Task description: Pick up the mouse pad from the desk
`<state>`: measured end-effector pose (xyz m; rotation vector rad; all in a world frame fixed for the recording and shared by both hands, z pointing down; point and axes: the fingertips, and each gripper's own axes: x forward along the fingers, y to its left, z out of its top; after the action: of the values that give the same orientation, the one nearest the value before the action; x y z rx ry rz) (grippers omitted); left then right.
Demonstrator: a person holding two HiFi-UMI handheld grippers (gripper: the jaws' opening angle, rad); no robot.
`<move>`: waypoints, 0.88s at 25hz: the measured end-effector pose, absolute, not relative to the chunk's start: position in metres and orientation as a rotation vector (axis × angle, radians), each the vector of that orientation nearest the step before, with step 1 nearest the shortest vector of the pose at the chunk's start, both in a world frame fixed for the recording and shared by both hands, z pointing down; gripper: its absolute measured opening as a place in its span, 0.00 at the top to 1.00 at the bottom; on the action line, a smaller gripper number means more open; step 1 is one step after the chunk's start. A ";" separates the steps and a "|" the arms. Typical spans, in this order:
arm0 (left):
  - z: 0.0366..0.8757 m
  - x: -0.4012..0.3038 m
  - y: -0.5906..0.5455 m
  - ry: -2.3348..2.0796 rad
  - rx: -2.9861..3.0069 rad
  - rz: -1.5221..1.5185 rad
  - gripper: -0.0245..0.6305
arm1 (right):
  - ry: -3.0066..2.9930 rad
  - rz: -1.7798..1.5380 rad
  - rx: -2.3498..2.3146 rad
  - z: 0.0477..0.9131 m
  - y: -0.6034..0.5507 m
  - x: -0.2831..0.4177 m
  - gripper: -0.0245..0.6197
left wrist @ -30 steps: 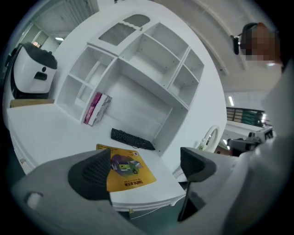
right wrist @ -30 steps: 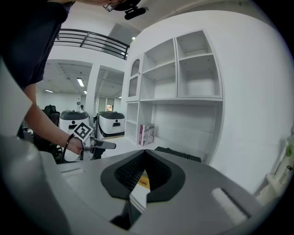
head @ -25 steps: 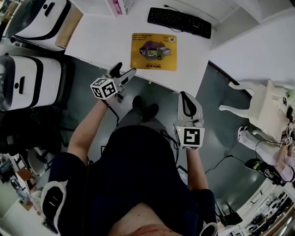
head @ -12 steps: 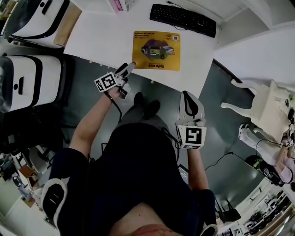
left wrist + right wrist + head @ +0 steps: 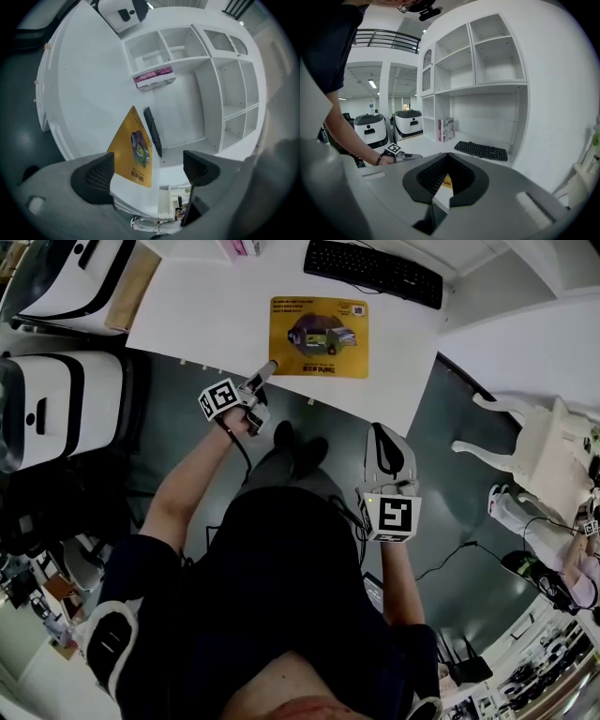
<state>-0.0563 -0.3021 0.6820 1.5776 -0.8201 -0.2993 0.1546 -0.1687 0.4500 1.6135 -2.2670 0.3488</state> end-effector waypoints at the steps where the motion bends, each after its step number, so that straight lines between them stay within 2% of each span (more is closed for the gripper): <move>1: 0.685 -0.056 -0.301 -0.816 1.563 -0.297 0.23 | -2.267 0.354 1.614 0.451 -0.168 0.155 0.96; 10: 0.711 -0.056 -0.299 -0.809 1.486 -0.248 0.24 | -2.260 0.395 1.624 0.456 -0.169 0.157 0.96; 13: 0.713 -0.053 -0.302 -0.803 1.495 -0.232 0.28 | -2.257 0.412 1.627 0.458 -0.169 0.156 0.96; 18: 0.717 -0.052 -0.306 -0.795 1.460 -0.244 0.30 | -2.258 0.428 1.630 0.460 -0.169 0.157 0.96; 22: 0.721 -0.052 -0.308 -0.788 1.447 -0.240 0.39 | -2.259 0.456 1.628 0.463 -0.172 0.158 0.96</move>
<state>-0.0524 -0.3079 0.7210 1.4469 -0.7882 -0.2399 0.1581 -0.1716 0.4632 1.6278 -2.2593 0.4563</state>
